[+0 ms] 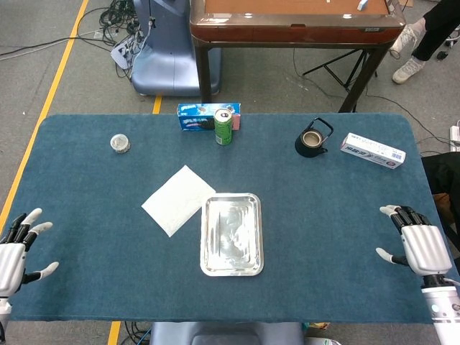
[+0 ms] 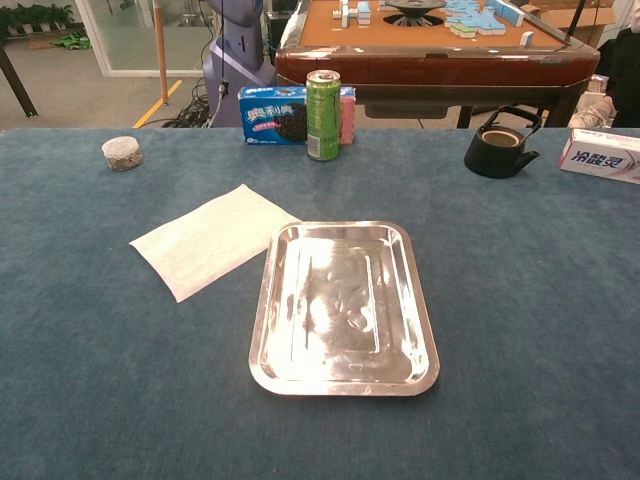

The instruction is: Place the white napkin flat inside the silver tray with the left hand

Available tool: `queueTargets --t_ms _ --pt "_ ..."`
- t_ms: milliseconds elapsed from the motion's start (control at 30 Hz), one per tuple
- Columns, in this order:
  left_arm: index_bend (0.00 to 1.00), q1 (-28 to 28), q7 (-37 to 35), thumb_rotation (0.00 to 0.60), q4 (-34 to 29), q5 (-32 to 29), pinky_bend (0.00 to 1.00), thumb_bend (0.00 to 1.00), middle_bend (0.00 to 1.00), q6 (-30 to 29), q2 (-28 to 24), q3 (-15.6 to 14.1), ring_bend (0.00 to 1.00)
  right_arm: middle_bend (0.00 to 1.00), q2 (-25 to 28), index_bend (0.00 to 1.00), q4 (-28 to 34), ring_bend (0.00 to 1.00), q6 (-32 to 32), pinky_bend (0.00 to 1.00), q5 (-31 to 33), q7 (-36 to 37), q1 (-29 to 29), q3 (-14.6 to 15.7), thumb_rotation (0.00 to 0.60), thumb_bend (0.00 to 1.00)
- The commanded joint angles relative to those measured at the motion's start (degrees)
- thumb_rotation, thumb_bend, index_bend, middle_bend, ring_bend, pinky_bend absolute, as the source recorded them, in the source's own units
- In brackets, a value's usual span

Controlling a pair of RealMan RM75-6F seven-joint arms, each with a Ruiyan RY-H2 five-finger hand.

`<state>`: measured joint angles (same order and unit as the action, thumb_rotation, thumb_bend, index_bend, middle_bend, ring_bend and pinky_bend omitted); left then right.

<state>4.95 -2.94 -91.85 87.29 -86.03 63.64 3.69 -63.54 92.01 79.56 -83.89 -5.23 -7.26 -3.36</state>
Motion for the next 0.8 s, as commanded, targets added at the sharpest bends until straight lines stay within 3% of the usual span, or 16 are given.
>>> queueTargets --t_ms 33,267,400,800 --pt "0.27 3.79 -9.37 0.600 -0.05 2.61 0.24 0.10 0.02 4.34 -1.98 0.05 0.00 0.24 0.03 0.23 0.01 0.17 0.40 0.26 -0.11 -0.01 0.19 0.02 0.600 0.07" --pt "0.27 9.37 -16.36 0.600 2.70 6.67 0.15 0.10 0.00 6.71 -1.60 1.58 0.00 0.24 -0.03 0.24 -0.04 0.17 0.59 0.26 0.02 -0.18 0.32 0.04 0.600 0.07" --pt "0.28 12.54 -14.74 0.600 5.23 8.56 0.10 0.10 0.00 8.71 0.35 1.75 0.00 0.24 -0.17 0.24 -0.18 0.17 -0.05 0.26 0.38 -0.38 0.07 0.02 0.600 0.07" --pt "0.31 19.71 -7.52 0.600 11.17 11.44 0.09 0.10 0.00 13.92 8.68 0.98 0.00 0.24 0.37 0.24 -0.08 0.17 0.10 0.26 0.30 0.83 0.12 -0.02 0.600 0.07"
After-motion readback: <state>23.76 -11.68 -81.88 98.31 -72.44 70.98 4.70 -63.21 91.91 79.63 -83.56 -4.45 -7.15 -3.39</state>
